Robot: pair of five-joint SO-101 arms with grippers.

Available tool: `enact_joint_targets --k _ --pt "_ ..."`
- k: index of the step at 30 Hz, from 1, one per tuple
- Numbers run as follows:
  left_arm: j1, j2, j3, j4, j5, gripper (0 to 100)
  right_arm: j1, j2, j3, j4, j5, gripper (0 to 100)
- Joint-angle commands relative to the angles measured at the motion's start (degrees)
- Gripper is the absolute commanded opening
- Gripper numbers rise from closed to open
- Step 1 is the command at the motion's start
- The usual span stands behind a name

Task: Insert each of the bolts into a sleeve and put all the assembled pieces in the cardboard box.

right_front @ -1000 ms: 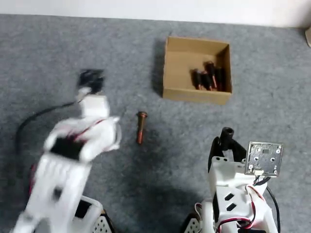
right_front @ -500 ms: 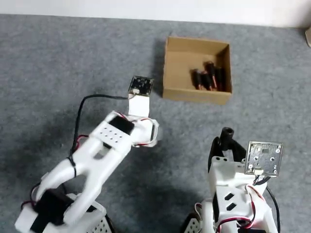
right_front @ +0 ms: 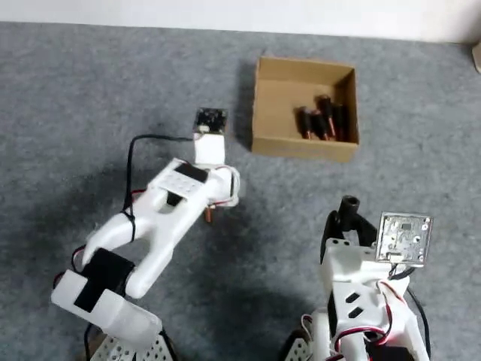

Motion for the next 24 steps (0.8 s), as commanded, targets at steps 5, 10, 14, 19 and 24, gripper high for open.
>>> enact_joint_targets --k 5,10,14,19,24 --pt "-0.5 -2.1 -3.0 2.8 -3.3 23 0.5 -0.4 -0.1 -1.9 0.8 0.5" --pt "0.3 -9.6 -5.0 10.2 -3.3 23 0.5 -0.4 -0.1 -1.9 0.7 0.5" --pt "1.9 -15.7 -4.4 15.4 -3.3 23 0.5 -0.4 -0.1 -1.9 0.7 0.5" --pt "0.4 -15.6 -2.7 17.0 -0.6 23 0.5 -0.4 0.0 -1.9 0.7 0.5" --pt "-3.5 -5.9 -3.6 14.2 0.9 23 0.5 -0.4 0.0 -1.9 0.7 0.5"
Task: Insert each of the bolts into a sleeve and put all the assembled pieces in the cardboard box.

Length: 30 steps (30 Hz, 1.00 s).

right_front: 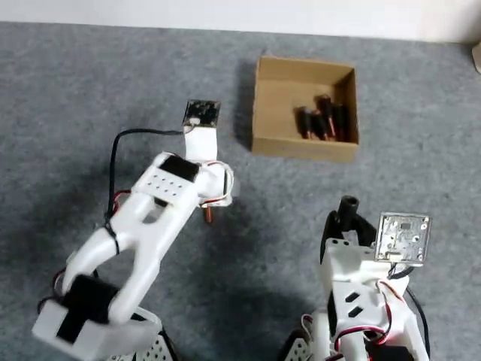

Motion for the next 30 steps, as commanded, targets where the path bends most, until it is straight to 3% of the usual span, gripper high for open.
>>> enact_joint_targets --k 1,12,15,18,26,30 --pt "-3.0 5.8 -3.4 -1.7 0.7 23 0.4 -0.2 -0.2 -1.9 0.7 0.5" --pt "-4.6 24.3 -13.5 -1.1 0.8 23 0.4 -0.3 -0.1 -1.8 0.7 0.5" --pt "-4.3 24.9 -15.4 3.3 0.8 17 0.4 -0.3 -0.1 -1.8 0.7 0.5" --pt "-3.6 25.0 -17.8 6.3 0.4 0 0.4 -0.3 -0.1 -1.8 0.7 0.5" --pt "-2.1 24.0 -18.6 9.7 0.3 0 0.4 -0.3 0.0 -1.8 1.0 0.5" --pt "0.2 14.6 -17.9 10.9 -1.3 0 0.3 -0.4 0.0 -3.2 1.1 0.5"
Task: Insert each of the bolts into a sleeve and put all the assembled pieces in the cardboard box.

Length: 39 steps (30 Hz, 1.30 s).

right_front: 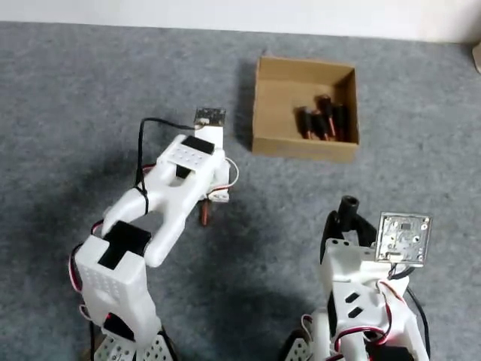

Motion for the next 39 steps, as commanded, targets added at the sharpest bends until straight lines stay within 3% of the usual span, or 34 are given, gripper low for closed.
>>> enact_joint_targets --k 1,8,11,15,21,31,39 --pt "2.4 -11.6 0.3 2.4 -0.8 0 0.4 -0.2 -0.1 -3.1 1.1 0.5" --pt "8.0 -38.3 4.0 5.5 -3.7 0 -0.6 -0.2 7.9 -14.0 0.6 0.5" --pt "10.2 -47.6 7.9 5.1 -9.0 0 -2.9 -0.3 15.5 -21.4 0.6 0.5" --pt "10.0 -56.3 13.6 4.8 -10.0 0 -8.4 -0.3 23.8 -32.0 0.6 0.5" --pt "10.6 -67.2 24.1 -9.9 -10.0 0 -19.9 -0.3 33.6 -49.6 0.6 0.5" --pt "10.7 -90.7 51.3 -43.0 -9.7 0 -25.6 -0.3 49.2 -72.1 1.0 0.5" --pt "10.8 -106.0 55.3 -44.7 -5.9 0 -25.9 -0.1 51.6 -68.5 1.0 0.5"
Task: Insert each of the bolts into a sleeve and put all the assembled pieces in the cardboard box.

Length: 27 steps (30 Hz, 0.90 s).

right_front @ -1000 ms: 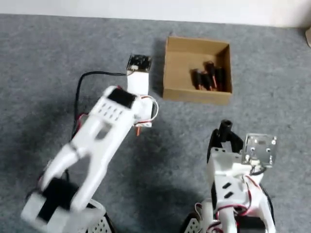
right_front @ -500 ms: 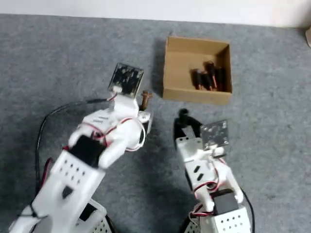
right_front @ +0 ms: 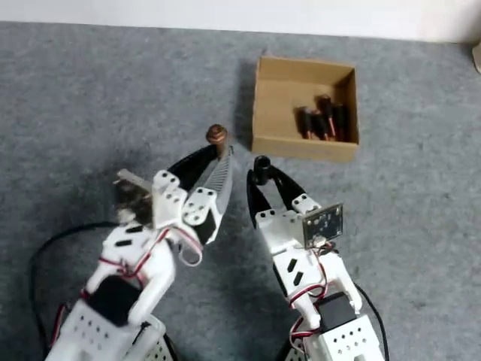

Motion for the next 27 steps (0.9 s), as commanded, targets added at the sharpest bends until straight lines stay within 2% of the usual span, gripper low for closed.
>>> enact_joint_targets --k 1,6,9,12,14,17,22,27 --pt "0.3 -5.0 -2.0 -2.0 1.8 0 -0.8 -0.5 9.0 1.2 1.0 0.5" --pt "0.9 -5.5 -3.2 -2.0 2.7 0 -2.0 -0.1 9.0 1.5 1.1 0.5" --pt "4.8 -5.3 -2.9 -2.0 5.4 0 -2.1 -0.3 9.0 1.5 1.1 0.5" --pt "8.0 -4.3 -2.1 -2.6 3.5 1 -4.4 -0.5 9.0 2.4 1.1 0.5" --pt "7.7 -1.4 -1.6 -4.7 1.6 1 -7.3 -0.6 9.0 4.6 1.3 0.5" --pt "5.2 4.9 -1.8 -7.0 2.2 1 -10.1 -0.6 9.0 5.5 6.0 0.5" --pt "2.8 13.7 -2.1 -10.8 2.0 1 -9.9 -0.6 9.0 5.5 6.7 0.5" --pt "3.2 14.2 -2.1 -10.8 1.9 1 -9.9 -0.6 9.0 5.6 6.7 0.5"
